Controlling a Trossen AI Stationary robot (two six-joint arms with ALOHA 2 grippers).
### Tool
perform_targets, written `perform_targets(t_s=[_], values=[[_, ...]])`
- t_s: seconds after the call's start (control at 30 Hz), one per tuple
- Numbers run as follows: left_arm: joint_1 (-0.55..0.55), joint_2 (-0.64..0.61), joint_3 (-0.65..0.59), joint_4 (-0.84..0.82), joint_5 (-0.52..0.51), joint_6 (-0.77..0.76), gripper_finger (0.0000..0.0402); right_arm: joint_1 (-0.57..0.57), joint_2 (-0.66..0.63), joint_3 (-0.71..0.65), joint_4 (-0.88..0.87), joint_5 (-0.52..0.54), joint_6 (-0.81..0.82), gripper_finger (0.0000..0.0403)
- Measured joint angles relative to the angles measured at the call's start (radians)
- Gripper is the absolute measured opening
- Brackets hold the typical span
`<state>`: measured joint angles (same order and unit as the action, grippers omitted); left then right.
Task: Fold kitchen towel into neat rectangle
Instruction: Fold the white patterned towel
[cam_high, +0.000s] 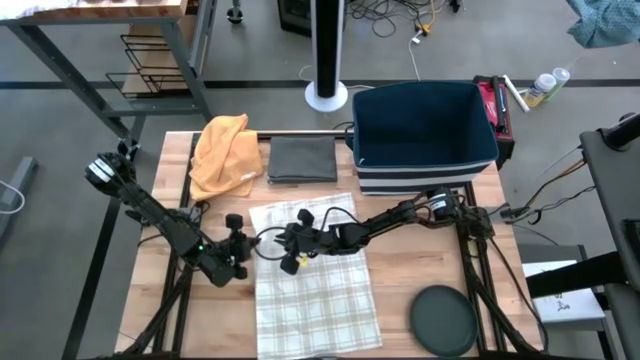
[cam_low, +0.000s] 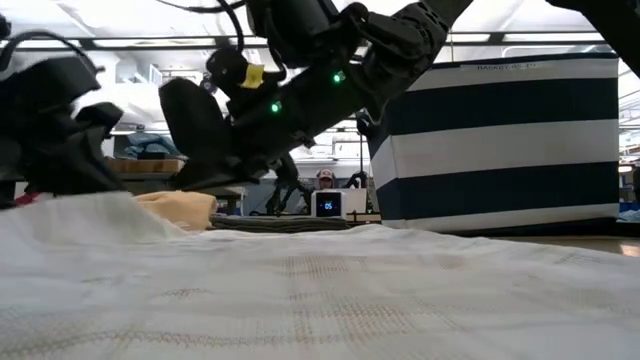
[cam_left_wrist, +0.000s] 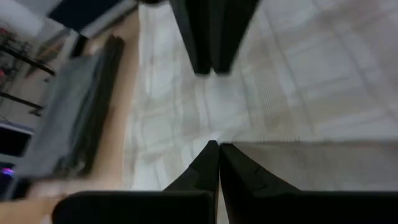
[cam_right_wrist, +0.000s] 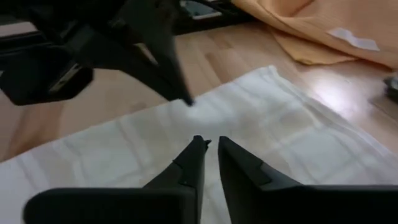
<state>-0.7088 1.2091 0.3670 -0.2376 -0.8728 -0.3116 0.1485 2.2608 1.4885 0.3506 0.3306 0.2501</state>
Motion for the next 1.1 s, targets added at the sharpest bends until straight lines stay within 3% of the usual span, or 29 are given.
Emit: perform_targets(t_s=[0.2, 0.37, 0.6, 1.1], values=[[0.0, 0.0, 0.034, -0.049, -0.008, 0.034, 0.0, -0.022, 0.0, 0.003, -0.035, -0.002, 0.003, 0.009], [-0.001, 0.0, 0.035, -0.134, -0.008, -0.018, 0.0, -0.044, 0.0, 0.003, -0.193, -0.027, 0.062, 0.01], [-0.001, 0.001, 0.027, -0.179, 0.008, -0.117, 0.0, -0.057, -0.002, 0.006, -0.246, -0.014, 0.142, 0.0093], [0.001, 0.029, -0.027, -0.139, 0.062, -0.276, 0.0012, -0.061, -0.004, 0.007, -0.23, -0.016, 0.144, 0.0087]])
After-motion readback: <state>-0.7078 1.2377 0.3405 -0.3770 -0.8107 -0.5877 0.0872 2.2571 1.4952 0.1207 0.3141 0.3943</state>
